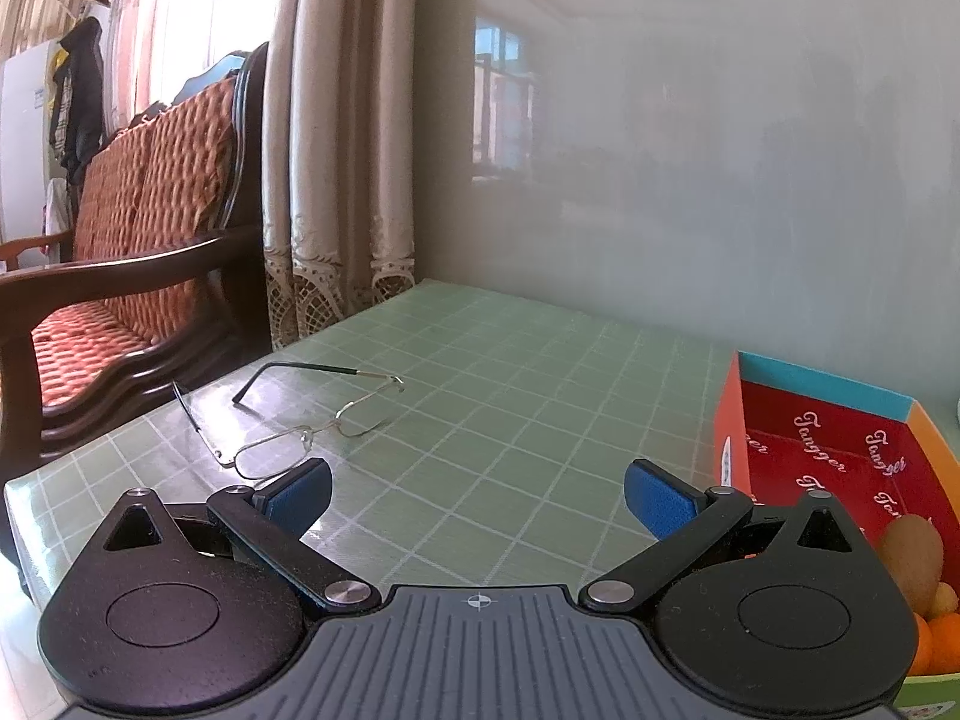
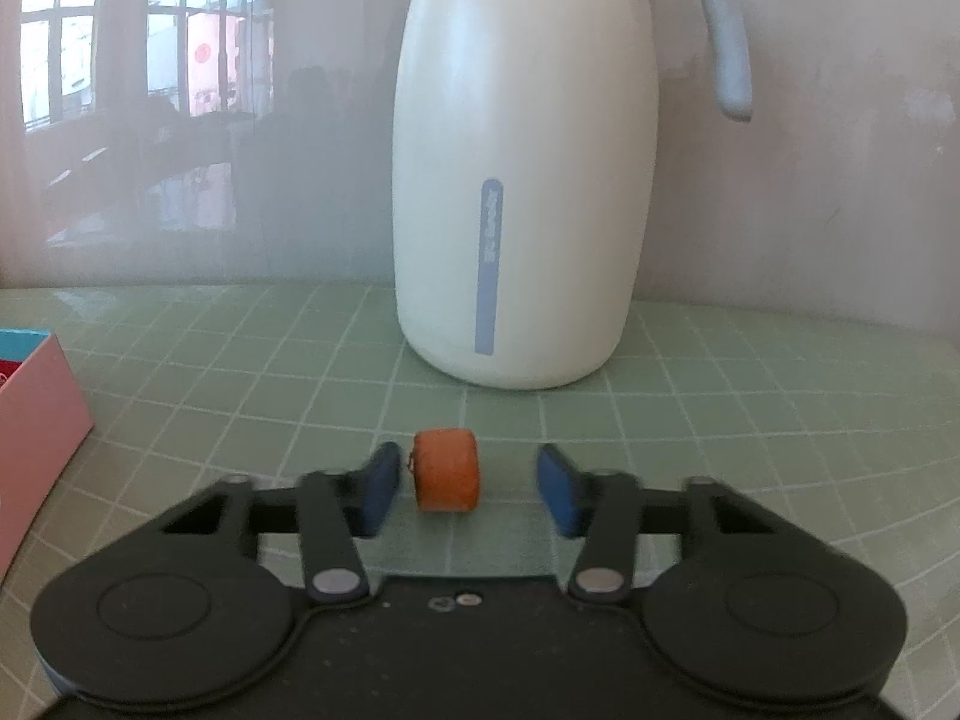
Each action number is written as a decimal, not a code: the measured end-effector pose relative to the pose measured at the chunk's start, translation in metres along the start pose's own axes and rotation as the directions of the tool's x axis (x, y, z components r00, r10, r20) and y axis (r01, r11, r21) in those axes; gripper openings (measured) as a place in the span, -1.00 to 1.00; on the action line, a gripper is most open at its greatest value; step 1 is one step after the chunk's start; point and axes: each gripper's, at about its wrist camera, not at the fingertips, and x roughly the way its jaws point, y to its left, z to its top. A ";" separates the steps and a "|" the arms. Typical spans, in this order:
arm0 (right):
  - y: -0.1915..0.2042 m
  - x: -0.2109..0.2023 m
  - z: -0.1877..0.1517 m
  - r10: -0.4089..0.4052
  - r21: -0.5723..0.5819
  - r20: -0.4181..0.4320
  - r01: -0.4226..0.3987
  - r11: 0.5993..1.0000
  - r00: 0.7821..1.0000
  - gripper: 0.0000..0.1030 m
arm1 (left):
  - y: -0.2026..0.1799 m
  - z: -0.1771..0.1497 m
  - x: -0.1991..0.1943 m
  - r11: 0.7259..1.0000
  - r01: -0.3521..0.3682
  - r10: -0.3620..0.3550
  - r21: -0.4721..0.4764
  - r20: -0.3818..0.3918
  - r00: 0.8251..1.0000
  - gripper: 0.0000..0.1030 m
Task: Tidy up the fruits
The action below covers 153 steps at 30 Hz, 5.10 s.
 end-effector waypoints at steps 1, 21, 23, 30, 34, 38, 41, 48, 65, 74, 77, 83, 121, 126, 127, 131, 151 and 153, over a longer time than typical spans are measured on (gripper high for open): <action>-0.001 0.002 0.001 0.012 0.011 -0.008 -0.012 1.000 1.000 -0.62 | 0.000 0.000 0.000 1.000 0.001 -0.001 0.002 0.001 1.000 1.00; 0.010 -0.077 -0.001 0.114 0.021 0.090 -0.117 0.993 0.989 -0.62 | -0.005 -0.008 -0.021 1.000 0.019 -0.019 0.003 -0.004 1.000 1.00; 0.013 -0.086 -0.001 0.127 0.013 0.096 -0.129 0.992 0.987 -0.62 | -0.004 -0.009 -0.024 1.000 0.019 -0.019 -0.006 -0.006 1.000 1.00; 0.026 -0.111 -0.006 0.184 0.013 0.108 -0.186 0.982 0.977 -0.62 | 0.003 -0.017 -0.040 1.000 0.008 -0.008 -0.015 -0.011 1.000 1.00; 0.044 -0.124 -0.010 0.247 0.010 0.115 -0.250 0.968 0.962 -0.62 | 0.007 -0.022 -0.050 1.000 -0.004 0.004 0.008 -0.010 1.000 1.00; 0.078 -0.135 -0.014 0.321 -0.048 0.112 -0.317 0.947 0.941 -0.62 | 0.013 -0.028 -0.059 1.000 -0.011 0.012 0.026 -0.007 1.000 1.00; 0.108 -0.144 -0.019 0.377 -0.108 0.110 -0.366 0.924 0.920 -0.62 | 0.017 -0.029 -0.059 0.999 -0.020 0.020 0.027 -0.005 1.000 1.00; 0.157 -0.149 -0.027 0.451 -0.187 0.082 -0.430 0.883 0.889 -0.62 | 0.015 -0.028 -0.056 0.998 -0.012 0.012 0.059 -0.002 1.000 1.00; 0.193 -0.151 -0.042 0.510 -0.194 0.055 -0.492 0.849 0.858 0.31 | 0.004 -0.029 -0.059 0.996 0.004 -0.004 0.089 0.004 1.000 1.00; 0.181 -0.152 -0.039 0.501 -0.165 0.067 -0.485 0.859 0.863 0.28 | -0.008 -0.028 -0.059 0.996 0.028 -0.029 0.087 0.011 1.000 1.00; 0.177 -0.154 -0.039 0.493 -0.173 0.073 -0.476 0.862 0.867 0.28 | -0.014 -0.027 -0.060 0.996 0.044 -0.045 0.082 0.016 0.999 1.00; 0.154 -0.162 -0.036 0.463 -0.168 0.096 -0.444 0.880 0.881 0.29 | -0.031 -0.027 -0.068 0.993 0.083 -0.085 0.080 0.021 0.996 1.00; 0.031 -0.277 -0.131 0.182 -0.094 0.234 -0.164 0.982 0.955 0.57 | -0.083 -0.083 -0.221 0.948 0.263 -0.284 0.179 0.110 0.952 1.00; 0.029 -0.267 -0.129 0.176 -0.095 0.211 -0.159 0.983 0.962 0.57 | -0.089 -0.085 -0.217 0.947 0.270 -0.291 0.177 0.106 0.951 1.00; 0.027 -0.267 -0.131 0.172 -0.087 0.210 -0.156 0.984 0.963 0.57 | -0.090 -0.087 -0.218 0.944 0.276 -0.298 0.180 0.107 0.949 1.00; 0.029 -0.269 -0.135 0.160 -0.102 0.218 -0.141 0.985 0.963 0.58 | -0.097 -0.092 -0.219 0.940 0.271 -0.299 0.209 0.114 0.947 1.00; 0.040 -0.265 -0.135 0.175 -0.137 0.208 -0.148 0.979 0.962 0.58 | -0.095 -0.093 -0.215 0.939 0.287 -0.309 0.189 0.101 0.946 1.00; 0.040 -0.265 -0.135 0.174 -0.138 0.207 -0.148 0.979 0.963 0.58 | -0.095 -0.093 -0.215 0.939 0.287 -0.309 0.188 0.101 0.946 1.00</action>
